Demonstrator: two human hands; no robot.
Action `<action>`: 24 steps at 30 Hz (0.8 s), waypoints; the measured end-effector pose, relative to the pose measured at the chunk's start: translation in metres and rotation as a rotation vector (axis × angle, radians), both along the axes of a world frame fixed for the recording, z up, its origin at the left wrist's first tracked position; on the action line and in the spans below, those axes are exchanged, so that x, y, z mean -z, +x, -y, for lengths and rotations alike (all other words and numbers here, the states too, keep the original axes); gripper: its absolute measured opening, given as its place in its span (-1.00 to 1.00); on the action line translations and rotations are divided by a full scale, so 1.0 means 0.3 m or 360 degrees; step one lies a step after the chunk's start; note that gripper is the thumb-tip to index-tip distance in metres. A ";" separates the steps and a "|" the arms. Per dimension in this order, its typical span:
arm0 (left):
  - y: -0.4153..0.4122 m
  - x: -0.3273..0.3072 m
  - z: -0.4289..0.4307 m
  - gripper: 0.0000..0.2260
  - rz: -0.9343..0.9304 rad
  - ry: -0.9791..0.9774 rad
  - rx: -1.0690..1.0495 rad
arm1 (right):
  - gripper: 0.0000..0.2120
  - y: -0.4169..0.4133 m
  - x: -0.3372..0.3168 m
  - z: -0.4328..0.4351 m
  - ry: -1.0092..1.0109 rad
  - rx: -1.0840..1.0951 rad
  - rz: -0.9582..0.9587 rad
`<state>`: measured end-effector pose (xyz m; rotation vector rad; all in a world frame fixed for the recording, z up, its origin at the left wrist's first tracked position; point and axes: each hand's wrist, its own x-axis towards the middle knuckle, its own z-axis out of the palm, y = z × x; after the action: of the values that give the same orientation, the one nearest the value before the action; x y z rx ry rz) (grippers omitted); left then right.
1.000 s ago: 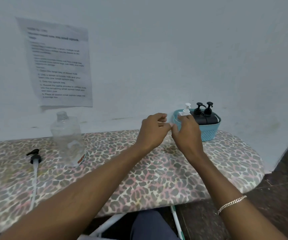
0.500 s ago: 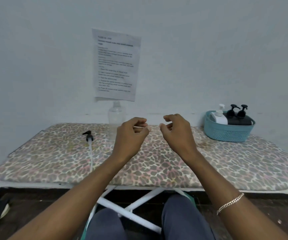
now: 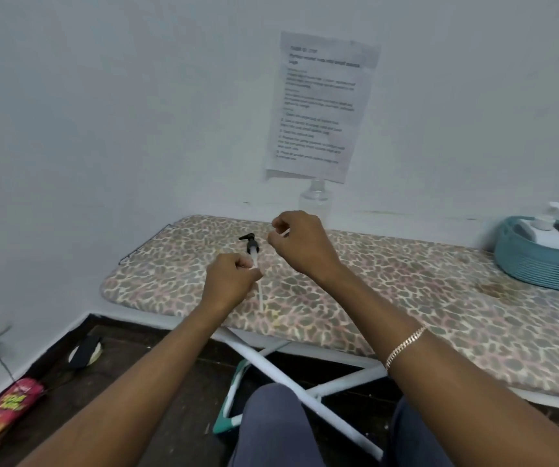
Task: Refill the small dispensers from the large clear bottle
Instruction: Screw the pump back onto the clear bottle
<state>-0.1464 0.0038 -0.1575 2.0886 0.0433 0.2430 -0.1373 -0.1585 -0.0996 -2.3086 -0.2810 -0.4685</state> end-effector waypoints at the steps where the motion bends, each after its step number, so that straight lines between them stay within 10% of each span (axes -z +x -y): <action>1: 0.025 0.011 -0.013 -0.77 -0.0044 0.0025 -0.0014 | -0.77 0.043 0.004 -0.036 -0.0024 -0.0011 -0.0038; 24: 0.367 0.025 -0.041 -0.74 -0.0674 0.0196 0.0066 | -0.59 0.594 0.167 -0.256 -0.0407 0.0062 -0.0638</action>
<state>-0.0363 0.0161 -0.1648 2.2283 0.2441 -0.2301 0.0408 -0.0817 -0.1496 -2.5955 -0.1027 0.0216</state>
